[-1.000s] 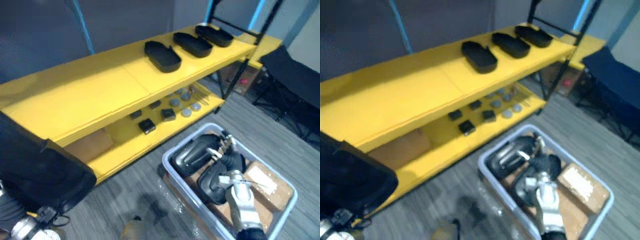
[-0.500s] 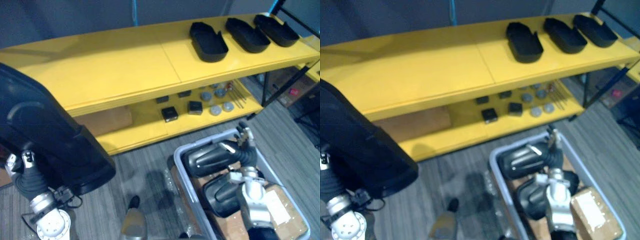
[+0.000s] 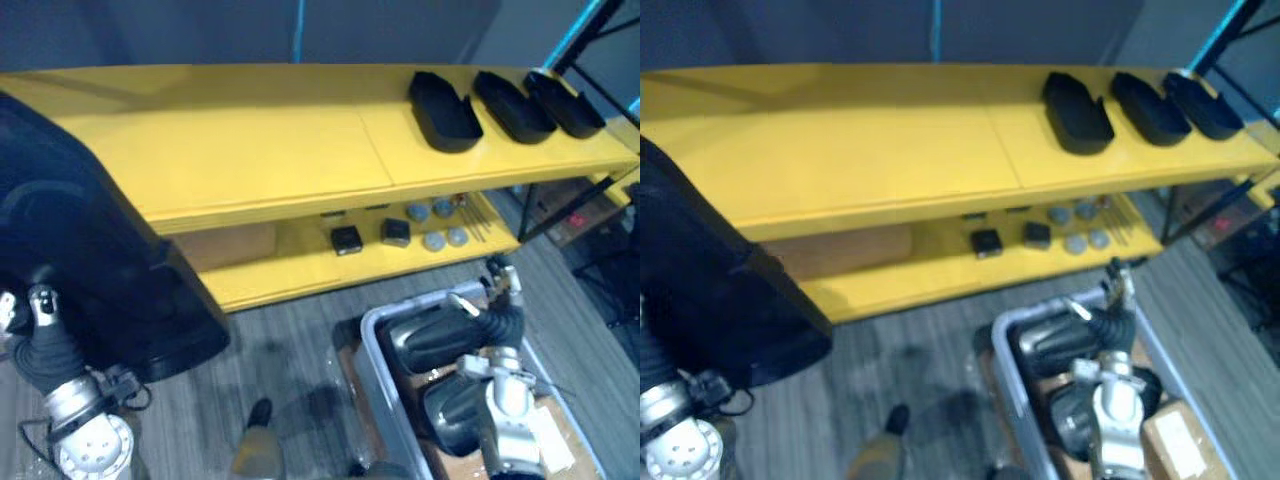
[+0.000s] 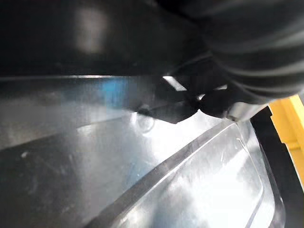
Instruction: Walk over and take plastic housings, then place them on the shelf
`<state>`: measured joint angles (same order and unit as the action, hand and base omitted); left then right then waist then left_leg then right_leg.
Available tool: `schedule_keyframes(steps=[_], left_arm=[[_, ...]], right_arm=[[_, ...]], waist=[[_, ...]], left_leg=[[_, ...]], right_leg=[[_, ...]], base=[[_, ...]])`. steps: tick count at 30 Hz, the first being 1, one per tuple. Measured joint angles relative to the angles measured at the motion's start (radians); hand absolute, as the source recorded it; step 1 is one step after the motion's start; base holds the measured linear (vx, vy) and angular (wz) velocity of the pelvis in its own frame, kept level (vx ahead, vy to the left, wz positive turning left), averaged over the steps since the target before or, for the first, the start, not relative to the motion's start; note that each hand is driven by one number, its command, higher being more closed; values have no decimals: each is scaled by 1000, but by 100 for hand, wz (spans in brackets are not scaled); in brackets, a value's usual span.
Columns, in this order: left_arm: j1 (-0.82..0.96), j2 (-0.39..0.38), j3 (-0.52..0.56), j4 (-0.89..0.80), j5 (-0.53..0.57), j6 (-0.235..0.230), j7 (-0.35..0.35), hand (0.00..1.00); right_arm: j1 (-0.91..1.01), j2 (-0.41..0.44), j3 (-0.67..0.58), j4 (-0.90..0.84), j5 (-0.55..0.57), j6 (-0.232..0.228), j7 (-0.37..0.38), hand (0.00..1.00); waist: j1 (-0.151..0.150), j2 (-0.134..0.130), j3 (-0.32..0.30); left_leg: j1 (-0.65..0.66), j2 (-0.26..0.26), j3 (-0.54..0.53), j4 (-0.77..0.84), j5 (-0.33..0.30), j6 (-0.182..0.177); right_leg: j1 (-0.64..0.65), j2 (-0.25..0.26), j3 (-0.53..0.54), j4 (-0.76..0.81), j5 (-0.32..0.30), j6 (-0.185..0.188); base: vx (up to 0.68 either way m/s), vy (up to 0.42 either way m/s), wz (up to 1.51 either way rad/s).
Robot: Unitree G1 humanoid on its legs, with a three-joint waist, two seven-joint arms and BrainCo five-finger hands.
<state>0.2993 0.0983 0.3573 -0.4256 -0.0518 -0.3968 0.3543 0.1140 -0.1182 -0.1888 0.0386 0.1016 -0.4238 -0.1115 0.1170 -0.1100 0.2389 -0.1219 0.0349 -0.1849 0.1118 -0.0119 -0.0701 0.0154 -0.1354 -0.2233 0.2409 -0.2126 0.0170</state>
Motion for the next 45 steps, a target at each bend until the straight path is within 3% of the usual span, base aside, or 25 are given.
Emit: schedule_keyframes(steps=[1, 2, 3, 5, 8, 17, 18, 19, 21, 22, 23, 24, 25, 28, 31, 33, 37, 45], left_arm=[[-1, 2, -19, 6, 23, 11, 3, 100], [1, -7, -28, 14, 32, 13, 2, 100], [7, -27, -48, 17, 44, 31, 0, 100], [25, -53, -57, 17, 69, 35, -6, 100], [24, -68, -60, 16, 69, 36, -6, 100], [139, -112, -58, 17, 57, 67, 15, 100], [153, -112, -57, 16, 56, 67, 13, 100], [157, -111, -56, 17, 56, 67, 13, 100], [160, -112, -57, 19, 53, 65, 13, 100], [155, -111, -55, 21, 51, 56, 8, 100], [157, -111, -52, 24, 51, 51, 6, 100], [161, -111, -50, 26, 51, 47, -2, 100], [162, -109, -48, 31, 49, 42, -12, 100], [138, -108, -48, 61, 47, 40, -59, 100], [127, -108, -62, 76, 47, 42, -94, 100], [101, -107, -80, 91, 48, 52, -122, 100], [82, -105, -103, 95, 46, 73, -142, 100], [72, -105, -146, 143, -16, 76, -136, 100]], right_arm=[[8, -1, -8, -21, 1, -8, 1, 0], [8, -8, -9, -24, 2, -11, 3, 0], [5, -21, -10, -24, 5, -11, 13, 0], [8, -42, -10, -23, 10, -10, 45, 0], [1, -44, 0, -23, 45, -11, 76, 0], [-45, -19, 158, 2, 72, -11, 107, 0], [-45, -20, 156, 8, 72, -12, 106, 0], [-45, -20, 152, 9, 72, -12, 106, 0], [-44, -27, 132, 10, 76, -24, 107, 0], [-49, -34, 99, 12, 86, -37, 107, 0], [-49, -34, 90, 12, 96, -41, 109, 0], [-45, -34, 72, 12, 102, -42, 109, 0], [-43, -28, 53, 17, 102, -44, 108, 0], [-43, 9, 43, 24, 98, -44, 90, 0], [-42, 20, 35, 23, 97, -44, 64, 0], [-33, 29, 16, 27, 92, -36, 37, 0], [-22, 47, -6, 27, 90, -34, 20, 0], [34, 47, -13, 45, 82, -34, 20, 0]], waist=[[-10, -14, -9], [-12, -18, -19], [-13, 11, -32], [-14, 62, -45], [-12, 89, -61], [36, 83, -69], [35, 90, -74], [33, 89, -76], [28, 68, -93], [28, 86, -104], [28, 94, -109], [25, 114, -121], [8, 142, -145], [-18, 120, -154], [-25, 125, -155], [-42, 128, -152], [-71, 125, -150], [-77, 148, -126]], left_leg=[[-1, -35, -5, 1, -1, -1], [1, -48, -10, 0, -1, -1], [-4, -49, -12, -2, -2, -3], [-14, -37, -10, -4, 0, -6], [-10, -21, 11, -17, 15, -22], [13, -16, 26, 19, 23, -14], [-4, -12, 36, 17, -8, 27], [-6, -7, 57, 10, -16, 36], [-33, 22, 179, 36, -50, 87], [-98, 48, 234, 190, -66, 110], [-109, 58, 247, 240, -71, 113], [-104, 69, 258, 256, -82, 104], [-98, 54, 245, 187, -84, 51], [-21, -16, 255, -51, 19, 54], [48, -24, 314, -194, 90, 55], [51, -37, 291, -200, 123, 43], [46, -50, 265, -200, 130, 45], [41, -46, 267, -201, 123, 51]], right_leg=[[-4, -2, 11, -26, 63, -1], [6, -19, -2, -29, 49, 39], [14, -10, 0, -55, 57, 62], [25, 4, -15, -87, 71, 67], [46, 17, -29, -105, 78, 63], [88, 25, -55, -72, 44, 34], [86, 25, -85, -54, 33, 33], [85, 20, -105, -50, 32, 33], [71, -12, -144, -68, 34, 34], [59, -26, -174, -58, 35, 35], [58, -28, -181, -56, 37, 39], [59, -22, -185, -43, 37, 52], [52, -23, -198, -24, 25, 59], [45, -76, -210, -56, 43, 59], [68, -85, -223, -101, 82, 91], [91, -92, -241, -113, 91, 104], [100, -97, -240, -111, 96, 97], [91, -97, -226, -94, 109, 100]], base=[[28, -66, 51], [17, -87, 37], [19, -67, 17], [1, -84, 12], [38, -67, 16], [-11, -26, 13], [-92, 20, 49], [-96, 28, 65], [-21, 16, 61], [51, 32, 51], [109, 86, 42], [87, 159, 49], [63, 226, 69], [-3, 177, 42], [41, 84, 18], [64, 73, 42], [41, 47, 23], [-19, 16, -1]])
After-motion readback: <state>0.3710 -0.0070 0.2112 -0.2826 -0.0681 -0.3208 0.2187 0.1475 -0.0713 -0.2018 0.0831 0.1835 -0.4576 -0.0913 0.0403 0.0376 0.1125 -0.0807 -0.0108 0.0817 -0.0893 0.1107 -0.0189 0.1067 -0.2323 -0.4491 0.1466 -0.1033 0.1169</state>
